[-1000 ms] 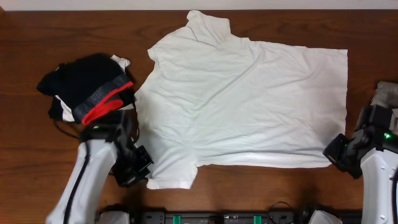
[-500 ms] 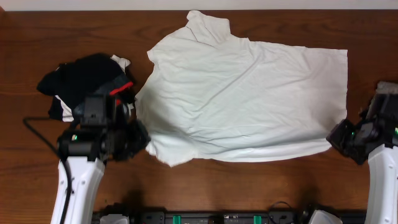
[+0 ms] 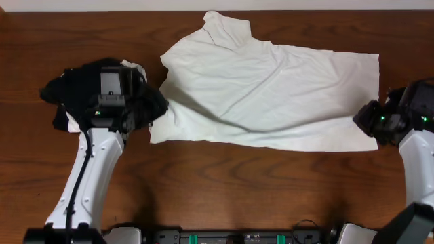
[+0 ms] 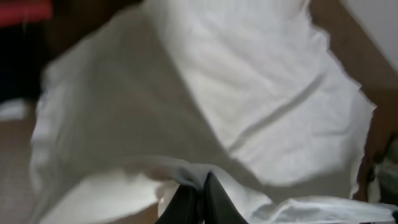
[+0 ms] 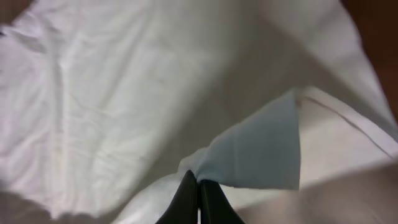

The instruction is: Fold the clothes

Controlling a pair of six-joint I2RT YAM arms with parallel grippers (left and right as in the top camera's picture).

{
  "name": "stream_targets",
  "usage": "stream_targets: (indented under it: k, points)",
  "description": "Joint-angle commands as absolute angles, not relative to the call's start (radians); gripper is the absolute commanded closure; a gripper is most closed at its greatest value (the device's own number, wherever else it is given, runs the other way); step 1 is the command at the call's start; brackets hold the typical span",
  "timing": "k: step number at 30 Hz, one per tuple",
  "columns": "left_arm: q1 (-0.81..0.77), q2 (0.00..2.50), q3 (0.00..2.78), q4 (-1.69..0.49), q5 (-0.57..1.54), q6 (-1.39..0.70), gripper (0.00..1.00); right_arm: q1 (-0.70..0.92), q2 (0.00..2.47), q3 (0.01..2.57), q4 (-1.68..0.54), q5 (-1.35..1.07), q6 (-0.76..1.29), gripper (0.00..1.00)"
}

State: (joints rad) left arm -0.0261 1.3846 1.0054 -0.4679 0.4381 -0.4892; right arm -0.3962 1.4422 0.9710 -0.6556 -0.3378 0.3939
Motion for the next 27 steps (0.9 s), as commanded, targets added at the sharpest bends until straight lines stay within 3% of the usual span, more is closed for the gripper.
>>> stream_targets:
  k: [1, 22, 23, 25, 26, 27]
  points:
    - [-0.023, 1.392, 1.055, -0.385, 0.434, -0.472, 0.94, -0.398, 1.477, 0.989, -0.598, -0.400, 0.413, 0.99]
    - [-0.023, 1.583, 1.063, -0.192, 0.433, -0.418, 0.87, -0.398, 1.547, 0.989, -0.381, -0.381, 0.459, 0.98]
    - [-0.023, 1.583, 1.063, -0.183, 0.434, -0.418, 0.83, -0.398, 1.547, 0.989, -0.380, -0.377, 0.459, 0.92]
    - [-0.022, 1.583, 1.063, -0.176, 0.433, -0.405, 0.61, -0.398, 1.547, 0.989, -0.380, -0.373, 0.459, 0.64]
    - [-0.020, 1.583, 1.063, -0.178, 0.433, -0.399, 0.41, -0.399, 1.547, 0.989, -0.381, -0.371, 0.459, 0.58]
    - [-0.014, 1.583, 1.063, -0.188, 0.434, -0.400, 0.31, -0.399, 1.547, 0.989, -0.385, -0.371, 0.455, 0.54]
